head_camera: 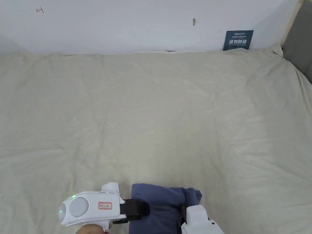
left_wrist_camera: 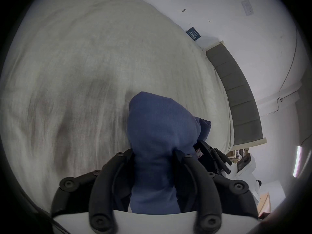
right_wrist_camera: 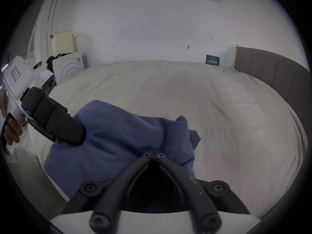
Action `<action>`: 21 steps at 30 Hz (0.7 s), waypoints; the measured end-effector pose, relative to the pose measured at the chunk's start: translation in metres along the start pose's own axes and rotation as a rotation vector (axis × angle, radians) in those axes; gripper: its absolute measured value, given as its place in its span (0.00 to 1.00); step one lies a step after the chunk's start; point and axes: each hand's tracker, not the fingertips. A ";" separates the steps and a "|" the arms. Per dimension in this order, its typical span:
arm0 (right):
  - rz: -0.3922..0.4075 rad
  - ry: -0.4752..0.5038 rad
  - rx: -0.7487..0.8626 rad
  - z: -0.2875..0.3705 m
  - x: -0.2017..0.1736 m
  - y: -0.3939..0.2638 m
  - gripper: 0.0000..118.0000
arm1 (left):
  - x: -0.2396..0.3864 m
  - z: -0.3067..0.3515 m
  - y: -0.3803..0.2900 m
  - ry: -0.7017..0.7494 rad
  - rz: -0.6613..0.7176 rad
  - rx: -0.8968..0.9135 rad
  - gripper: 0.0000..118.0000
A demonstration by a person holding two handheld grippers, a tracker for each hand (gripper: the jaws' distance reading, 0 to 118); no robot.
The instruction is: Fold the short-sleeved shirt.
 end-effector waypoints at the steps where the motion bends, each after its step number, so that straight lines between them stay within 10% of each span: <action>1: -0.001 0.001 -0.001 0.000 0.000 0.000 0.01 | 0.002 0.001 -0.003 -0.005 0.003 0.001 0.29; 11: -0.003 0.009 0.091 0.029 -0.007 0.051 0.01 | 0.010 0.051 0.024 0.073 -0.165 0.056 0.22; 21: 0.025 0.001 0.257 0.041 -0.040 0.133 0.01 | -0.115 0.206 0.092 0.407 -0.167 0.159 0.22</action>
